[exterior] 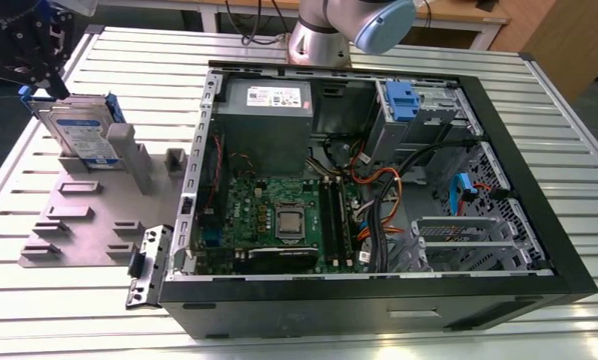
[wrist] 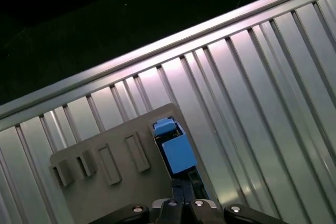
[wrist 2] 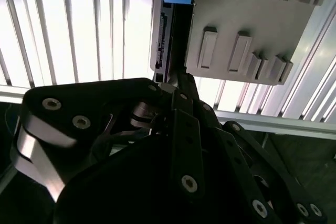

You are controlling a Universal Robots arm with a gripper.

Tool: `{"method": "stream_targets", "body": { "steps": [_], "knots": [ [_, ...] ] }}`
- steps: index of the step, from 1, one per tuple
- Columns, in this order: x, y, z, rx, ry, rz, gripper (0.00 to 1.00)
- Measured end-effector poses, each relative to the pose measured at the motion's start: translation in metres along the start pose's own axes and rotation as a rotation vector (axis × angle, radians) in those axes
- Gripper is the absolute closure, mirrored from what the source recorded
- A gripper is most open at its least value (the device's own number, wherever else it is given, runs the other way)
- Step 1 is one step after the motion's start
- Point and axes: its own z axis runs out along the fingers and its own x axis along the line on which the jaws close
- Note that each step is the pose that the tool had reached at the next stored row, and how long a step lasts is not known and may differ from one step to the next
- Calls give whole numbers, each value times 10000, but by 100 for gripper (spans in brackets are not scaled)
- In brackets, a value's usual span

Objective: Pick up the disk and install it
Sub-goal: 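Pick up the disk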

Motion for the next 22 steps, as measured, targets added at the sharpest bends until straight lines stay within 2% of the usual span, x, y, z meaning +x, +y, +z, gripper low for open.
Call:
{"method": "stream_targets", "body": {
  "steps": [6, 12, 22],
  "knots": [
    [0, 0, 0, -37, -9, -772, 89],
    [0, 0, 1, -76, -43, -1503, 89],
    [-1, -1, 2, -168, -198, -2464, 89]
  ]
}}
